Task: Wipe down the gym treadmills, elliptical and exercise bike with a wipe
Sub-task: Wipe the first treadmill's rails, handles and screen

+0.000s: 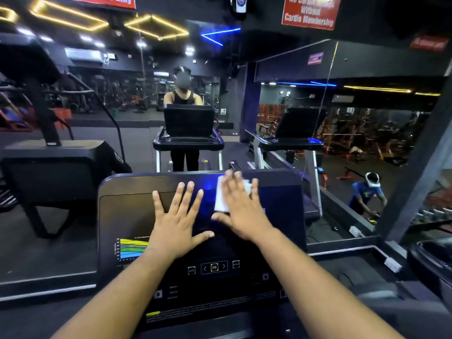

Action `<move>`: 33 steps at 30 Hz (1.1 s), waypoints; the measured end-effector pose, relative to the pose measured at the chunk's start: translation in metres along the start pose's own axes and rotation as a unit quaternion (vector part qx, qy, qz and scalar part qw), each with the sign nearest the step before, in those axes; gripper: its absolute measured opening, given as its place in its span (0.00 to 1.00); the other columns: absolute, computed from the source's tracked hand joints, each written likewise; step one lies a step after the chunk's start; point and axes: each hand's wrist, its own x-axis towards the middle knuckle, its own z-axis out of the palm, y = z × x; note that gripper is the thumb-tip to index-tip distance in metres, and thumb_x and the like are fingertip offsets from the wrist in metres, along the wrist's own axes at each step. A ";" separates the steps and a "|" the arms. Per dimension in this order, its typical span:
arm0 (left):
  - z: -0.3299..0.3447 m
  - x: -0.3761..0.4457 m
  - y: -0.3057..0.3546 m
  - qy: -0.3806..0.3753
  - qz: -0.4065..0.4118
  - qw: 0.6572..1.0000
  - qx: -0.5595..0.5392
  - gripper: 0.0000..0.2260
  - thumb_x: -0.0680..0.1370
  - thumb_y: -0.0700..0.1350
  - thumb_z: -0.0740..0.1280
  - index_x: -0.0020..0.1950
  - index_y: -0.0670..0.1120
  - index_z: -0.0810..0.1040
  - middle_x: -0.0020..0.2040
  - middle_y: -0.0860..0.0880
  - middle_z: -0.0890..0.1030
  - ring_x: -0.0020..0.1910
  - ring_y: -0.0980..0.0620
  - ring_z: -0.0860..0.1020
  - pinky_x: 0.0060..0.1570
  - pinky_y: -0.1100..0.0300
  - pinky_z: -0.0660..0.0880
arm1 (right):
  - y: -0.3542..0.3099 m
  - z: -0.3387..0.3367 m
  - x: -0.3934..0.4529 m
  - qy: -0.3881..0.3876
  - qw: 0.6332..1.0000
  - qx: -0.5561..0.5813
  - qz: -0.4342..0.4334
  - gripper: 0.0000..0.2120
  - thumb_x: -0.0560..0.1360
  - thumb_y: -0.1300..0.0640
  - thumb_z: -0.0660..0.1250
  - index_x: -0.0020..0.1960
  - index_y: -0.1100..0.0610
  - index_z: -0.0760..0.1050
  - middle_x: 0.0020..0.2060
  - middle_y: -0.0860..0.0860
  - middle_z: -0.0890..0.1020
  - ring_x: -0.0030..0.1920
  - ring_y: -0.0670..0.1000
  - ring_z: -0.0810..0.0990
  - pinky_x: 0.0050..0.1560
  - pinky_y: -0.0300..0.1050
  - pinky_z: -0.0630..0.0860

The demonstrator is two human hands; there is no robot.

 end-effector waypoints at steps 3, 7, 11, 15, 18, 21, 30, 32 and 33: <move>0.002 0.000 0.000 0.007 0.000 1.000 0.000 0.48 0.73 0.77 0.50 0.83 0.47 0.55 0.84 0.43 0.50 0.83 0.42 0.51 0.70 0.21 0.45 | 0.019 0.008 -0.008 0.019 0.992 -0.083 -0.089 0.49 0.74 0.24 0.48 0.83 0.54 0.43 0.82 0.51 0.41 0.81 0.52 0.35 0.74 0.76 0.47; 0.003 0.001 0.002 0.007 -0.008 1.000 0.005 0.48 0.73 0.78 0.50 0.83 0.47 0.55 0.84 0.43 0.50 0.83 0.42 0.51 0.71 0.21 0.46 | 0.087 -0.009 -0.008 0.070 0.980 -0.024 0.182 0.50 0.73 0.23 0.43 0.83 0.55 0.42 0.82 0.54 0.42 0.82 0.56 0.39 0.73 0.74 0.33; 0.004 0.001 0.004 0.010 -0.016 1.000 0.013 0.48 0.73 0.78 0.50 0.83 0.47 0.55 0.84 0.43 0.50 0.83 0.42 0.51 0.71 0.22 0.46 | 0.089 -0.016 -0.005 0.090 0.953 0.049 0.284 0.48 0.75 0.26 0.42 0.82 0.58 0.40 0.82 0.57 0.39 0.81 0.59 0.36 0.74 0.74 0.35; 0.005 0.000 0.004 0.017 -0.015 1.000 0.016 0.48 0.73 0.78 0.50 0.83 0.47 0.55 0.84 0.43 0.50 0.83 0.42 0.50 0.71 0.22 0.45 | 0.043 0.003 -0.006 0.073 0.995 -0.015 0.067 0.34 0.84 0.40 0.47 0.83 0.54 0.41 0.82 0.52 0.39 0.81 0.54 0.35 0.76 0.72 0.37; 0.006 0.000 0.003 0.014 -0.014 1.000 0.018 0.48 0.73 0.78 0.50 0.83 0.47 0.55 0.84 0.44 0.49 0.83 0.42 0.49 0.72 0.23 0.45 | 0.065 0.003 -0.008 0.148 0.983 -0.075 0.074 0.29 0.84 0.47 0.51 0.82 0.56 0.54 0.82 0.54 0.50 0.82 0.56 0.46 0.75 0.74 0.44; 0.006 0.001 0.004 0.011 -0.018 1.000 0.018 0.49 0.73 0.78 0.51 0.83 0.47 0.54 0.84 0.44 0.49 0.83 0.42 0.49 0.71 0.22 0.45 | 0.095 -0.003 -0.013 0.209 0.959 -0.022 0.192 0.26 0.82 0.51 0.54 0.79 0.56 0.63 0.81 0.57 0.58 0.80 0.62 0.55 0.77 0.71 0.50; 0.003 -0.008 -0.011 0.004 -0.018 1.000 0.011 0.48 0.74 0.78 0.49 0.84 0.47 0.54 0.84 0.45 0.49 0.83 0.45 0.50 0.72 0.23 0.45 | -0.002 0.022 -0.004 0.082 0.995 -0.044 -0.036 0.44 0.77 0.29 0.49 0.83 0.56 0.46 0.83 0.53 0.47 0.82 0.54 0.43 0.77 0.71 0.46; 0.002 -0.022 -0.031 0.008 -0.048 0.999 0.007 0.47 0.74 0.77 0.49 0.84 0.46 0.54 0.84 0.45 0.49 0.83 0.45 0.49 0.72 0.24 0.43 | 0.013 0.014 0.000 0.089 0.993 -0.052 0.056 0.49 0.75 0.25 0.47 0.83 0.57 0.45 0.82 0.55 0.48 0.82 0.55 0.45 0.76 0.74 0.44; 0.002 -0.032 -0.043 0.011 -0.062 0.998 0.005 0.47 0.74 0.76 0.50 0.84 0.46 0.54 0.84 0.45 0.50 0.83 0.45 0.49 0.72 0.24 0.43 | 0.018 0.008 0.003 0.086 0.987 -0.031 0.131 0.51 0.74 0.23 0.44 0.83 0.58 0.43 0.82 0.56 0.46 0.82 0.56 0.44 0.76 0.73 0.40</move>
